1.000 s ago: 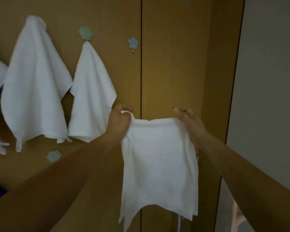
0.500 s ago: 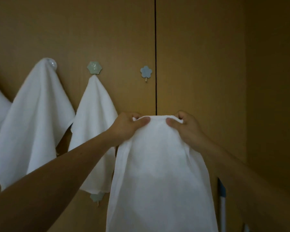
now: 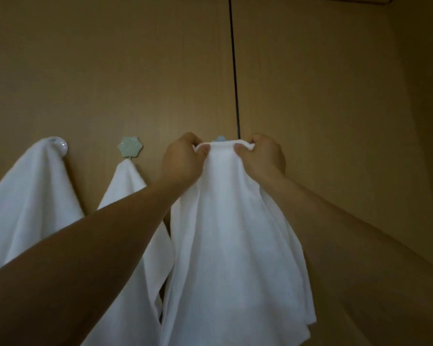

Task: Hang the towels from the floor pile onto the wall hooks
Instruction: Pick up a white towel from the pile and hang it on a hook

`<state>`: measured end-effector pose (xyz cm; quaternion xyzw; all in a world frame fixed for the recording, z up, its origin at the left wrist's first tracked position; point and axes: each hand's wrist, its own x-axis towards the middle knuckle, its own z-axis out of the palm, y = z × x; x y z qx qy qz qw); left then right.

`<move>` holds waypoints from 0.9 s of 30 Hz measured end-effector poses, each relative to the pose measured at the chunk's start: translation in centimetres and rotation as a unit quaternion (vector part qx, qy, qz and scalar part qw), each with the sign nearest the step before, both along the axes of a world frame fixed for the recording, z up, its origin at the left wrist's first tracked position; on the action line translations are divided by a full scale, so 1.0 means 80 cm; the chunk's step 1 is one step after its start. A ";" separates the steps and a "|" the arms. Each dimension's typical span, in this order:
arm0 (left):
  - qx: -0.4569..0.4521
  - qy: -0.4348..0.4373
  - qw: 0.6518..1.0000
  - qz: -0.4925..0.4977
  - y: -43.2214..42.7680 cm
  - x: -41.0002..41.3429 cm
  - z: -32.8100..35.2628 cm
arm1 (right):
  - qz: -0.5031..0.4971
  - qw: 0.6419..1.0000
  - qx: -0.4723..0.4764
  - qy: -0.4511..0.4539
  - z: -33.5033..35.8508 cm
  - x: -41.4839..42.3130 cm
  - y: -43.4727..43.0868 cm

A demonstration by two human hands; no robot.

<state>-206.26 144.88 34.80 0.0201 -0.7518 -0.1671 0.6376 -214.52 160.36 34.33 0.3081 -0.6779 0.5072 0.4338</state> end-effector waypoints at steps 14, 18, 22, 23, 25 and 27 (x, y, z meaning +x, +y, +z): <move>0.196 -0.314 0.928 -0.046 0.006 0.000 -0.002 | 0.104 0.980 0.048 -0.161 -0.027 -0.028 0.002; 0.226 -0.399 0.887 -0.054 -0.001 0.002 -0.011 | 0.003 0.985 0.114 -0.129 -0.035 -0.017 0.000; 0.002 -0.326 0.925 0.195 0.010 0.000 -0.012 | -0.240 0.960 0.098 0.102 -0.055 -0.005 -0.004; -0.061 -0.249 0.930 0.262 0.015 0.003 -0.018 | -0.226 0.955 0.107 0.159 -0.061 -0.004 -0.008; -0.212 -0.119 0.905 0.350 0.020 0.006 -0.034 | -0.123 0.965 0.140 0.185 -0.076 -0.004 -0.018; -0.310 -0.106 0.889 0.319 0.017 0.001 -0.049 | -0.029 0.982 0.136 0.131 -0.087 -0.003 -0.027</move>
